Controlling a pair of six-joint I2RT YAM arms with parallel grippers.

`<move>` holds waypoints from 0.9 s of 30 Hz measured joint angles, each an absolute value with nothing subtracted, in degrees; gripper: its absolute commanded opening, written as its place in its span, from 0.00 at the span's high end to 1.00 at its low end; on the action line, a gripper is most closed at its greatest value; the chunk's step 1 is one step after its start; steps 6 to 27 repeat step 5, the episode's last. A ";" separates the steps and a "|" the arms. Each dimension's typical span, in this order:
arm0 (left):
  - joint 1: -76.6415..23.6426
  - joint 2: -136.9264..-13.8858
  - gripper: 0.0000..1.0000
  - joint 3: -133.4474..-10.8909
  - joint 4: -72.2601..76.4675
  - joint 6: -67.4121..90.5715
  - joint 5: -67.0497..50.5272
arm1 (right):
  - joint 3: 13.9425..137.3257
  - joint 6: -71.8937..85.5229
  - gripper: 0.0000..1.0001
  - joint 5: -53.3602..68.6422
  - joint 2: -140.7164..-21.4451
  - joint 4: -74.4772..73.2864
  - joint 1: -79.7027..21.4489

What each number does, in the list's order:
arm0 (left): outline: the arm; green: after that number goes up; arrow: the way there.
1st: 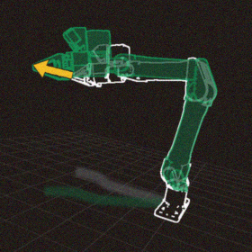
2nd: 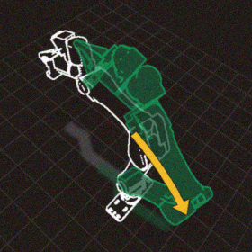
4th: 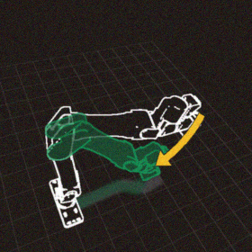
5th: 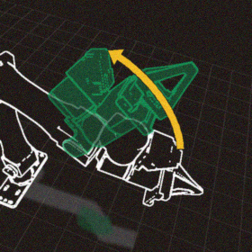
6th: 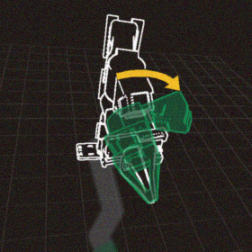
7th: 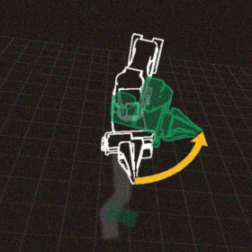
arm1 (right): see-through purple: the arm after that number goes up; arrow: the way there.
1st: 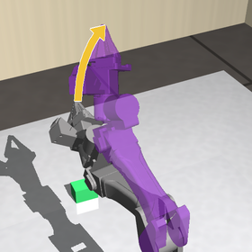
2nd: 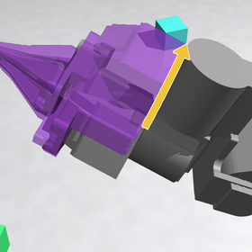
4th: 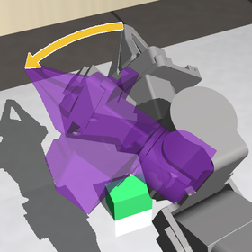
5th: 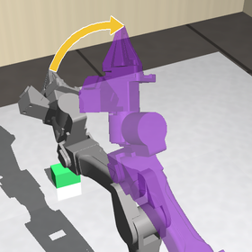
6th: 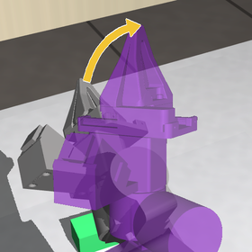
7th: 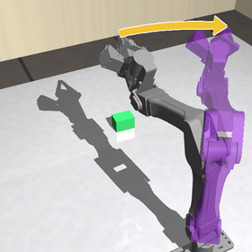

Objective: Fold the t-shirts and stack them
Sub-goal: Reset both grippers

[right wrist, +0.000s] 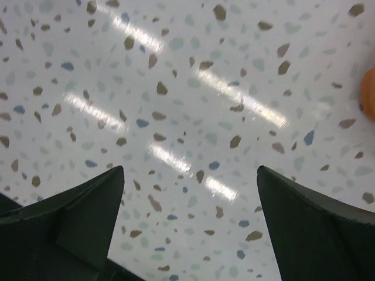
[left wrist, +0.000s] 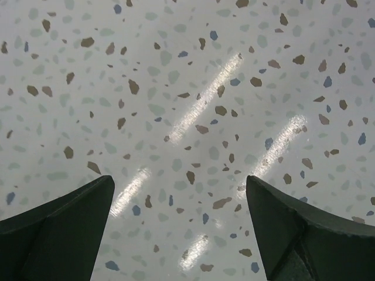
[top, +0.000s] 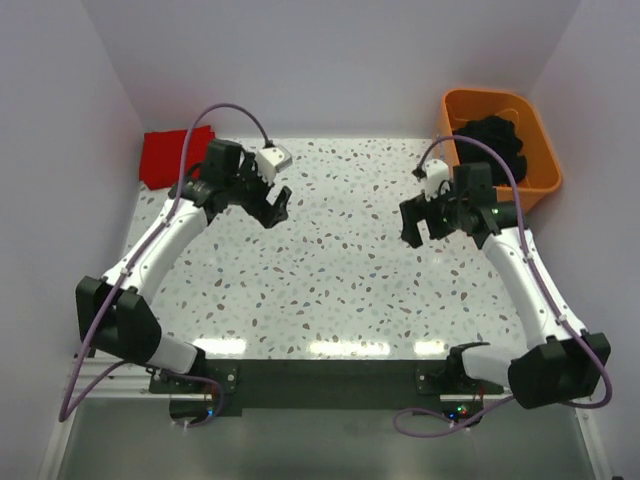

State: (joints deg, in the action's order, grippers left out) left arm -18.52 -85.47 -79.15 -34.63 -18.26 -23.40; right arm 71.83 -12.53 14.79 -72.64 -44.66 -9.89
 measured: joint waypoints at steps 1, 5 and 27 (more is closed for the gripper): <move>-18.52 -84.31 0.00 -76.31 -34.17 -17.32 -23.29 | 69.04 -12.69 0.01 15.27 -70.78 -45.54 -9.93; -18.39 -80.68 0.00 -68.38 -33.45 -14.13 -19.11 | 62.26 -13.54 0.01 16.16 -65.01 -47.66 -9.96; -18.39 -80.68 0.00 -68.38 -33.45 -14.13 -19.11 | 62.26 -13.54 0.01 16.16 -65.01 -47.66 -9.96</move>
